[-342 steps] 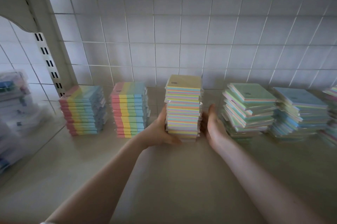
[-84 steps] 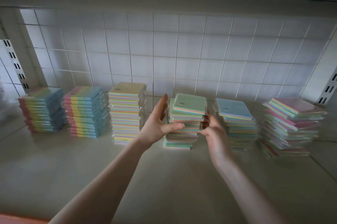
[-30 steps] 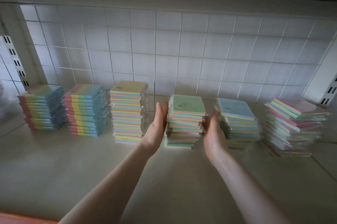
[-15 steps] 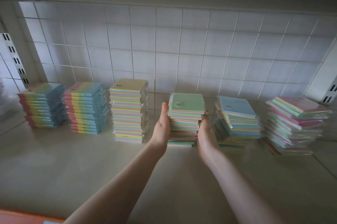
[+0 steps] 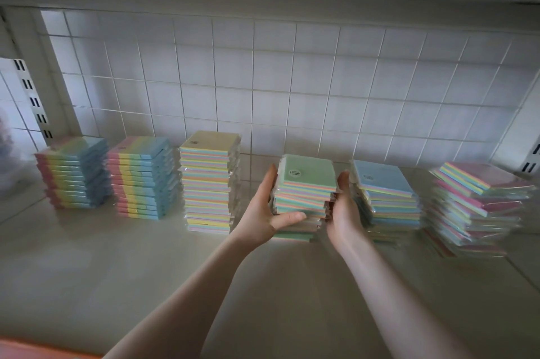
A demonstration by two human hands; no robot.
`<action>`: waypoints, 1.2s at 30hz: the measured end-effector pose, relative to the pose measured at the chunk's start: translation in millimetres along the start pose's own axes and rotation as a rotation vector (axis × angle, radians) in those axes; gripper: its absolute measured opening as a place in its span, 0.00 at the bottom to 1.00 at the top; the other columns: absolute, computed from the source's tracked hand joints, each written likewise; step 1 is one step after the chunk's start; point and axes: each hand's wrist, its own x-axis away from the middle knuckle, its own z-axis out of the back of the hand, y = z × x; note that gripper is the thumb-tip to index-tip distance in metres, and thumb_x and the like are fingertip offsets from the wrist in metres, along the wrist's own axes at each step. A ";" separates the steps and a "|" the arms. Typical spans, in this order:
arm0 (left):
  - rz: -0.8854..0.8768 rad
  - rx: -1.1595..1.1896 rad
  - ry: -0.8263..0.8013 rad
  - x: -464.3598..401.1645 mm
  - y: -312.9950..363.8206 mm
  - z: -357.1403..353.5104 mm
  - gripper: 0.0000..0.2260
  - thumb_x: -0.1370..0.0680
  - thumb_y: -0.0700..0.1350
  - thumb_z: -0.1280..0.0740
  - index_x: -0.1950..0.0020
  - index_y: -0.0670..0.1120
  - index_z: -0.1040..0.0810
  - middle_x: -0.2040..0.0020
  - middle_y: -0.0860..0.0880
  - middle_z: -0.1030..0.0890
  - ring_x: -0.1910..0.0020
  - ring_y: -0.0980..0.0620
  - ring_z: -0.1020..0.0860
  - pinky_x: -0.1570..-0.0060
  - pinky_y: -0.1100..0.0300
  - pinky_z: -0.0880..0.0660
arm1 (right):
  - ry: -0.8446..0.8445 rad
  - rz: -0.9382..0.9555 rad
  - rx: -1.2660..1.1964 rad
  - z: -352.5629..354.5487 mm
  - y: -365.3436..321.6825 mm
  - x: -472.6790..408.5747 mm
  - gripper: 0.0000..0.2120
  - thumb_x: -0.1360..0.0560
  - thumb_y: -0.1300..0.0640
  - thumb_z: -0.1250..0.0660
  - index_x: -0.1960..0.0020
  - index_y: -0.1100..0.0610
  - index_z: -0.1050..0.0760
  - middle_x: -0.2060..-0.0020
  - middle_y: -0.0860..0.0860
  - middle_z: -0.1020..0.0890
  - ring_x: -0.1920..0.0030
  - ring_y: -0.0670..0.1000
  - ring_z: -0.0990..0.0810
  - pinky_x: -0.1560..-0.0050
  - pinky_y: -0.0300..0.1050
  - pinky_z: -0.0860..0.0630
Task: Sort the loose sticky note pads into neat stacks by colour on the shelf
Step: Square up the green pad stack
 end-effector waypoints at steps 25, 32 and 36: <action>0.266 0.272 0.270 -28.8 -28.1 3.2 0.22 0.16 0.53 0.52 0.56 0.50 0.20 0.60 0.56 0.17 0.60 0.62 0.20 0.59 0.71 0.28 | 0.032 0.791 1.291 -0.8 -92.0 78.7 0.27 0.31 0.51 0.26 0.36 0.58 0.28 0.43 0.55 0.23 0.42 0.54 0.25 0.40 0.49 0.30; 0.376 0.393 0.233 -39.3 -33.6 2.6 0.23 0.16 0.53 0.52 0.53 0.44 0.20 0.65 0.53 0.16 0.66 0.59 0.18 0.66 0.69 0.25 | -0.446 0.703 2.079 -22.0 -91.5 51.9 0.61 0.38 0.31 0.30 0.25 0.49 0.69 0.23 0.54 0.60 0.24 0.53 0.59 0.25 0.48 0.60; 0.444 0.463 0.247 -39.6 -29.1 2.1 0.21 0.17 0.54 0.47 0.55 0.47 0.18 0.56 0.46 0.15 0.58 0.50 0.17 0.52 0.58 0.23 | -0.512 0.731 2.119 -28.1 -85.2 38.4 0.60 0.37 0.34 0.29 0.24 0.51 0.68 0.23 0.53 0.52 0.24 0.52 0.51 0.26 0.45 0.55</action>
